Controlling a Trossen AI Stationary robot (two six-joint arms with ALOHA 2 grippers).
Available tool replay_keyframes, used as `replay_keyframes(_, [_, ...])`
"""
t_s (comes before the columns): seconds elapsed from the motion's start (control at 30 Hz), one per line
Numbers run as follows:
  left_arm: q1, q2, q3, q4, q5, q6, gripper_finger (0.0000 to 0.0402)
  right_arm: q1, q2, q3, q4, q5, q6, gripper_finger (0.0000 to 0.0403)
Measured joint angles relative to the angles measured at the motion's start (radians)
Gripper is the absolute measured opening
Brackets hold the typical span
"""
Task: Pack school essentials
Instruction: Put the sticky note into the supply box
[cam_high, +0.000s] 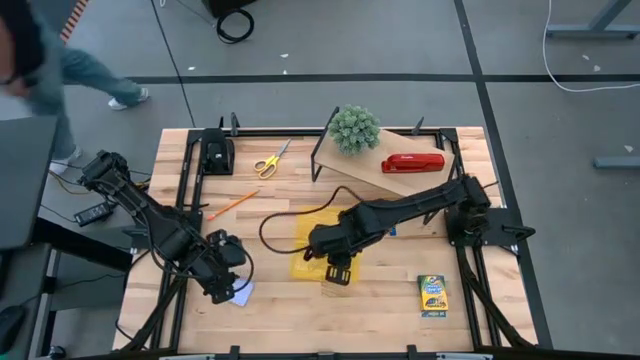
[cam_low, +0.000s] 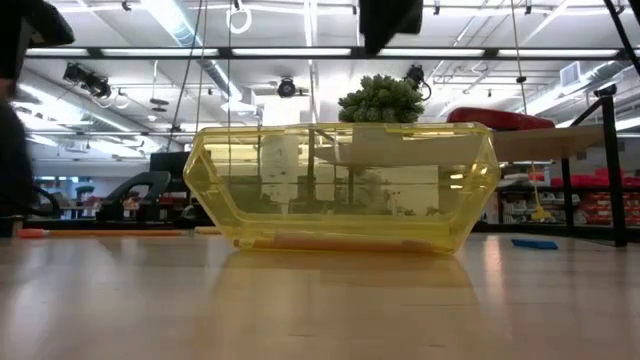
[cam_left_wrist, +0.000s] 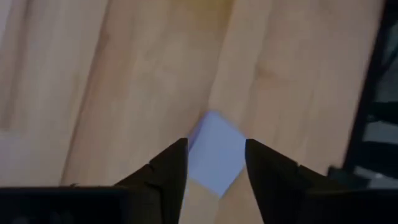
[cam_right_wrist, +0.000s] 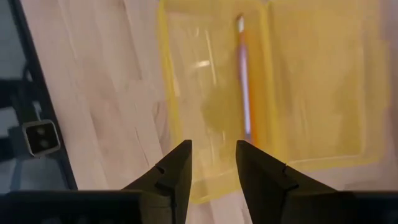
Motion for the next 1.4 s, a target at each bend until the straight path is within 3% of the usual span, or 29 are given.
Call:
replay_keyframes(0.2, [0.002,0.0,-0.038,-0.029,0.031,-0.019,0.02,0.0,-0.084,0.0,0.02,0.084,0.038,0.0131])
replay_keyframes(0.47, [-0.004,0.0,-0.154,0.038,0.148,-0.018,0.0189,0.0,-0.155,0.0,0.026,0.16,0.076,0.0131])
replay_keyframes(0.77, [-0.001,0.0,-0.19,0.061,0.152,0.061,0.0177,0.0,-0.161,0.0,0.025,0.164,0.073,0.0131])
replay_keyframes(1.4, [0.01,0.0,-0.258,0.087,0.201,0.079,0.0176,0.0,-0.161,0.0,0.025,0.164,0.09,0.013])
